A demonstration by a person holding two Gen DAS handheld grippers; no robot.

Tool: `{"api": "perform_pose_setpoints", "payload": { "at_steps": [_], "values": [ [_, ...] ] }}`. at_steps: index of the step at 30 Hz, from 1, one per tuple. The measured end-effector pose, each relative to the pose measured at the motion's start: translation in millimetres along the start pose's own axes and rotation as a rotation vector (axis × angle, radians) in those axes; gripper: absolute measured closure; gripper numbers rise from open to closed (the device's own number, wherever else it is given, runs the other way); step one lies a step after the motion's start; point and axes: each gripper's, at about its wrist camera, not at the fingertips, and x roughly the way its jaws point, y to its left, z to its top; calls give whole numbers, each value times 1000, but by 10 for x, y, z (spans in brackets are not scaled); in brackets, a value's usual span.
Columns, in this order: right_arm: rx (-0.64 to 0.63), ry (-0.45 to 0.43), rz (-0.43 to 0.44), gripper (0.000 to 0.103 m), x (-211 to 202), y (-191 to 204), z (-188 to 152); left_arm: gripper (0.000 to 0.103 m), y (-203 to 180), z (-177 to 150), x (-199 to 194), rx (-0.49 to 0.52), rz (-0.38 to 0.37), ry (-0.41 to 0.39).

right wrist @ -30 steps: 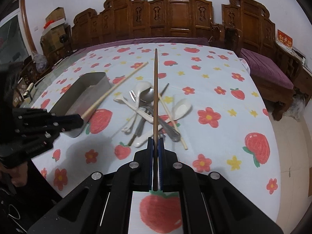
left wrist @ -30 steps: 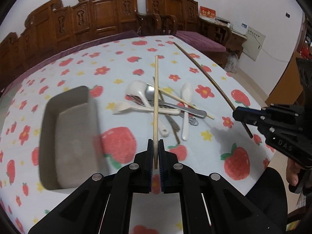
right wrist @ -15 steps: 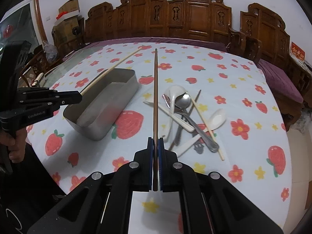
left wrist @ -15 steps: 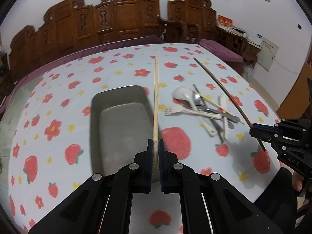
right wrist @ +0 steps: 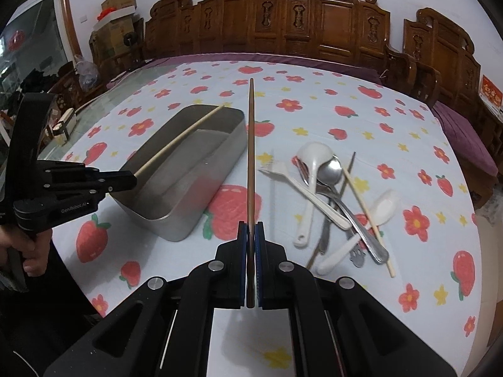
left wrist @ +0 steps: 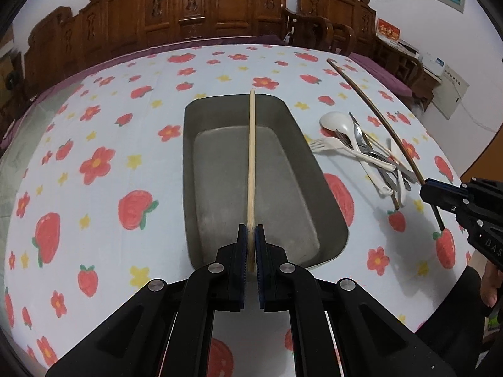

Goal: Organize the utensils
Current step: 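Lower the chopstick into the metal tray with the left tool while the right tool carries its chopstick over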

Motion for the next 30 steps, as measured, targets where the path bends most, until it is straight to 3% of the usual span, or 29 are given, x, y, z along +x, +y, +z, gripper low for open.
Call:
{"api": "perform_pose_setpoints", "payload": {
  "at_steps": [16, 20, 30],
  "values": [
    [16, 2, 44, 97, 164, 292, 198, 98, 58, 69, 18, -17, 22, -20],
    [16, 14, 61, 97, 250, 389, 251, 88, 168, 97, -82, -40, 19, -52],
    [72, 63, 119, 97, 582, 598, 438, 79, 459, 123, -374, -73, 78, -145]
  ]
}}
